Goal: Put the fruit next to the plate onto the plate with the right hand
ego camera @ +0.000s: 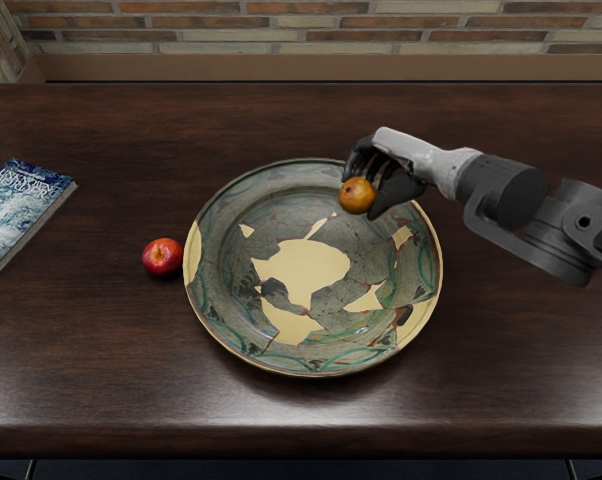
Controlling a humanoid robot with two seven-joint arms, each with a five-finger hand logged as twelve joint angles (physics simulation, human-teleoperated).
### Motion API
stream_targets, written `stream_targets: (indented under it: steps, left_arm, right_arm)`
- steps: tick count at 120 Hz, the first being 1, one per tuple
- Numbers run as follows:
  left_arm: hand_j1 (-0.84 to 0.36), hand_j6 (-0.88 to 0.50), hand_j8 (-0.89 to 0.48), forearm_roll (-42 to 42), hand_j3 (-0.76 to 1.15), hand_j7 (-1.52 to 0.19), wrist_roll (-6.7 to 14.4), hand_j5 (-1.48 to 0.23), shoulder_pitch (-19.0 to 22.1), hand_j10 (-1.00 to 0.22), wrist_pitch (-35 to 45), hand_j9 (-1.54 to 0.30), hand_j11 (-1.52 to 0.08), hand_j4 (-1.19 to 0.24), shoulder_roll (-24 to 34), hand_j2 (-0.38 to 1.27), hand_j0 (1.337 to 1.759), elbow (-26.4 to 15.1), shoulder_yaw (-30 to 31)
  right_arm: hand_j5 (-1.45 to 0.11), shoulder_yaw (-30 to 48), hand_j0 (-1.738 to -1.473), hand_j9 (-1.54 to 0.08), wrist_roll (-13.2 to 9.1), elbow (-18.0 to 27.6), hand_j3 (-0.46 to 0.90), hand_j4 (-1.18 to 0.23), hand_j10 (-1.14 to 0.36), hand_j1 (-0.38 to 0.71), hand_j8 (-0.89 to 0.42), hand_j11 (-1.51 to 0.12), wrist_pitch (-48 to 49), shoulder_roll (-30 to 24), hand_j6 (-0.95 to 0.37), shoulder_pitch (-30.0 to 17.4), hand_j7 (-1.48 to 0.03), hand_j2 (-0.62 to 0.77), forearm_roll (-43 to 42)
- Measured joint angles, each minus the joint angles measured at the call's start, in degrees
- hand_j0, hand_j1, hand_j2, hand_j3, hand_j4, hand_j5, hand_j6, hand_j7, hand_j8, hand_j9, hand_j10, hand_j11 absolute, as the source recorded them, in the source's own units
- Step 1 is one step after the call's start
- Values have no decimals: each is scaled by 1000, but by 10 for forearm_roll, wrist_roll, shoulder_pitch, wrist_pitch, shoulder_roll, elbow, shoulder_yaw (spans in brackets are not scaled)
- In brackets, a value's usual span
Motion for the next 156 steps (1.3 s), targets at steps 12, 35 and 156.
stream_targets:
  steps: [12,35,156]
  left_arm:
    - [328,-18,-18,0,0,-22,0,-22,0,-18,0,-22,-22,-18,0,3,1658,0,0]
    - [328,-18,-18,0,0,-23,0,-23,0,-18,0,-22,-22,-18,0,3,1658,0,0]
    - [328,-18,-18,1,0,-23,0,-23,-1,-18,0,-23,-23,-18,0,4,1658,-1,-1]
  right_arm:
    - [-1003,-4,-1658,-986,0,-7,1,-594,-587,414,-489,-985,-3,15,-489,-17,-957,461,-2]
    - [-1000,-7,-1658,-985,0,-18,0,-611,-592,388,-499,-984,-5,36,-505,-41,-957,408,-5]
    - [-11,166,-1658,-11,0,-74,0,-10,-9,-342,-9,-11,333,-201,-10,-80,-11,5,285]
